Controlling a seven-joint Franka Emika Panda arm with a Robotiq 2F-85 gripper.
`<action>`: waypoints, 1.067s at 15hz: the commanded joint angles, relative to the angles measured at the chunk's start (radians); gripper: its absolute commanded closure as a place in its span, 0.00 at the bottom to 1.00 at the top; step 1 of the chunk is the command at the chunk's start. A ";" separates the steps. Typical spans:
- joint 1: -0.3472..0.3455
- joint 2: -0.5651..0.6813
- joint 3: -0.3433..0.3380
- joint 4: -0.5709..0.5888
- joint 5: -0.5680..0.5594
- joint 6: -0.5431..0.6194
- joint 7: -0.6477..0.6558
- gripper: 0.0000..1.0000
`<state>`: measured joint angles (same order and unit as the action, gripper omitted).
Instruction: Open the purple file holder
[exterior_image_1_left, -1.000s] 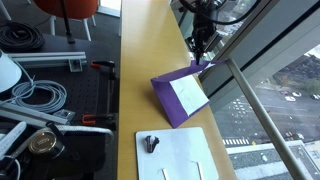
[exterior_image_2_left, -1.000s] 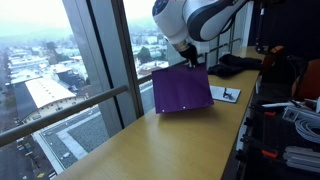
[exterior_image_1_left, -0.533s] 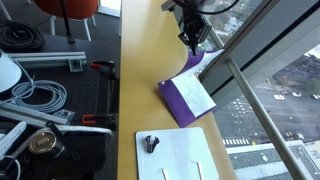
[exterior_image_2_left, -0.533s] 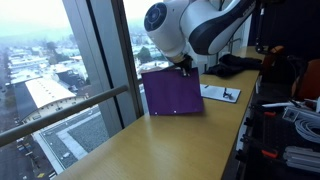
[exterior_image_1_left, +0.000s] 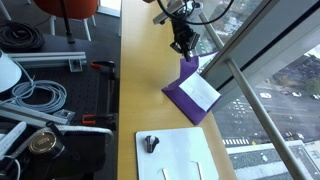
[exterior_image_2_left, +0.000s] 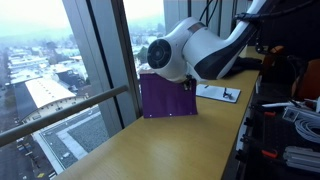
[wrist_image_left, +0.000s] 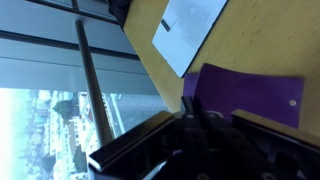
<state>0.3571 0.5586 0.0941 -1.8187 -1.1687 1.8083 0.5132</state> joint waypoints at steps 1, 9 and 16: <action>0.018 -0.019 0.060 -0.045 0.023 -0.059 0.004 1.00; 0.057 -0.067 0.151 -0.104 0.064 -0.102 -0.021 1.00; 0.062 -0.090 0.184 -0.155 0.147 -0.085 -0.026 1.00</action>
<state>0.4164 0.4998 0.2628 -1.9314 -1.0608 1.7228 0.5025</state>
